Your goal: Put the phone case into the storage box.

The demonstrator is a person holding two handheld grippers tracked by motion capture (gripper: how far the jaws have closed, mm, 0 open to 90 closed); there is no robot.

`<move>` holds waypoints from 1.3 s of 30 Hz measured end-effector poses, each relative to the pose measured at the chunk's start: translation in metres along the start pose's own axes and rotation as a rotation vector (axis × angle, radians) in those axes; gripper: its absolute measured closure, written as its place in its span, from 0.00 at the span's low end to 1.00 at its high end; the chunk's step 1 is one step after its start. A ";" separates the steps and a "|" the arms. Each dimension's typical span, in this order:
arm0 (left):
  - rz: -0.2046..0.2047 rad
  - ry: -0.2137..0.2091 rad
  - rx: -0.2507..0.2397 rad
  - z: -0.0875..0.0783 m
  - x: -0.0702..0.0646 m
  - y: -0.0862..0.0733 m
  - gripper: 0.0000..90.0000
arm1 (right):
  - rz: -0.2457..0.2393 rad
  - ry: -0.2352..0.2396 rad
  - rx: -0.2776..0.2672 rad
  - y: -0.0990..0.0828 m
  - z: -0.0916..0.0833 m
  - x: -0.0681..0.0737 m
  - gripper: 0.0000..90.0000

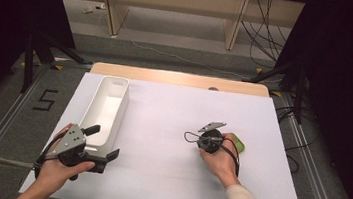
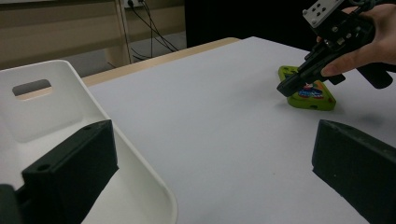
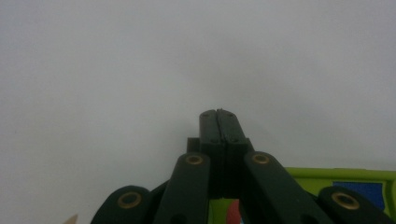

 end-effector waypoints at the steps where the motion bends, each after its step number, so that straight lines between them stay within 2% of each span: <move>1: 0.000 0.000 0.000 0.000 0.000 0.000 0.00 | -0.001 0.001 0.003 0.000 0.000 0.000 1.00; 22: 0.001 0.001 0.000 0.000 0.000 0.000 0.00 | 0.014 0.008 0.031 -0.004 0.001 0.002 1.00; 39: -0.001 0.002 0.000 0.000 0.000 0.000 0.00 | 0.026 0.031 0.062 -0.009 -0.002 0.006 1.00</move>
Point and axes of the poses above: each handheld gripper's, and its own axes: z roughly forward along the jaws, y roughly out of its top, x roughly to its left, the point moved 7 cm from there along z, roughly forward along the jaws, and after that the axes turned 1 degree about z, right-handed, at the moved point
